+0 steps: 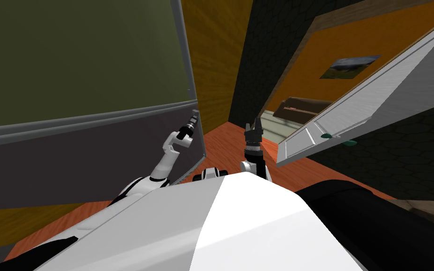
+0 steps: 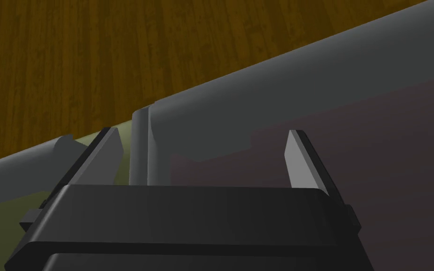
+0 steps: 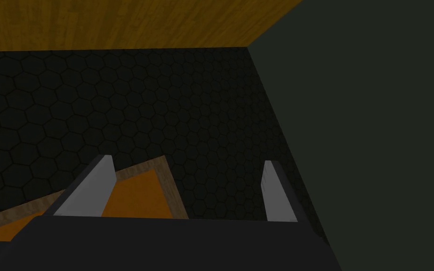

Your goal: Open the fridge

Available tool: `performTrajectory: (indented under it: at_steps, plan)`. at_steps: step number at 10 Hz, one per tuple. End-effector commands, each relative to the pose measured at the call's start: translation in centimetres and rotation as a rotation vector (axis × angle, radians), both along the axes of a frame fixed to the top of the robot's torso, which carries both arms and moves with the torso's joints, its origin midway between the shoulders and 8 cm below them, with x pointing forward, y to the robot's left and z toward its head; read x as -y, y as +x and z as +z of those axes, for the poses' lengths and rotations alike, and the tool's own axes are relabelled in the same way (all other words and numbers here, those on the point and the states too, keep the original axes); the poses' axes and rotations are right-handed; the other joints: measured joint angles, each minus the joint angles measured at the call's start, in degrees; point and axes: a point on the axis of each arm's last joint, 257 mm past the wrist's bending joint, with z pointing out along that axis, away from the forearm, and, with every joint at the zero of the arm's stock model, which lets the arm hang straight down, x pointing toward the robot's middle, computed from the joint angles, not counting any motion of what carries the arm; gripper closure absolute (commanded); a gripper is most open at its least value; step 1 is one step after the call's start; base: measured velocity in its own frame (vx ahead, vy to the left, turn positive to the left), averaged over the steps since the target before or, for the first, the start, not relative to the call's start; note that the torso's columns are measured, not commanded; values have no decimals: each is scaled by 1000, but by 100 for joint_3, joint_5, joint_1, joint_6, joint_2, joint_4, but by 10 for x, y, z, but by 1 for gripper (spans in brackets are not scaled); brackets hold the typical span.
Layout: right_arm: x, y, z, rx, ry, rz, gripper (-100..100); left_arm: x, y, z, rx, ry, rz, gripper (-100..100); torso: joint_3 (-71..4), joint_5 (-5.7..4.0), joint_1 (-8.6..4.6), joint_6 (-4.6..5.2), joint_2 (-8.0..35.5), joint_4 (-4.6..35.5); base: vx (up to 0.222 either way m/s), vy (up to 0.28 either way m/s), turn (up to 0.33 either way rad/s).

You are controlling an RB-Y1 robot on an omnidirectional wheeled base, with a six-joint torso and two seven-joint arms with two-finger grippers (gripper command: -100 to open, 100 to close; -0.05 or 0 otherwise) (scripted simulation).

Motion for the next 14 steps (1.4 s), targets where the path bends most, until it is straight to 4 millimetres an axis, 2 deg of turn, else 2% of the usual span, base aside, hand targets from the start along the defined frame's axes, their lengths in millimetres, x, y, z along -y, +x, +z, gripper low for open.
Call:
performTrajectory:
  at_steps: [1, 3, 8, 11, 13, 14]
  plan:
    - [0, 0, 0, 0, 0, 0, 0, -2, 17, -1, -38, 65, 30, -100, -1, -1, -2, 3, -1, 0, -35, 24, -119]
    - [0, 0, 0, 0, 0, 0, 0, -7, 24, -4, -66, 97, 53, -100, -1, 0, 0, -1, -2, -1, -23, 17, -56]
    - [0, 0, 0, 0, 0, 0, 0, -26, 49, 2, -124, 211, 135, -100, -11, 0, 3, 1, -16, -1, -33, 21, -84]
    - [0, 0, 0, 0, 0, 0, 0, -38, 58, 7, -141, 256, 175, -100, -4, 0, -1, 1, -7, -2, -16, 12, -56]
    - [0, 0, 0, 0, 0, 0, 0, -36, 57, 7, -139, 247, 167, -100, 0, 0, -1, 1, -1, 0, -3, 3, -5]
    - [0, 0, 0, 0, 0, 0, 0, -36, 57, 7, -139, 247, 167, 100, -1, -1, -2, 2, -2, 0, 0, 0, 0]
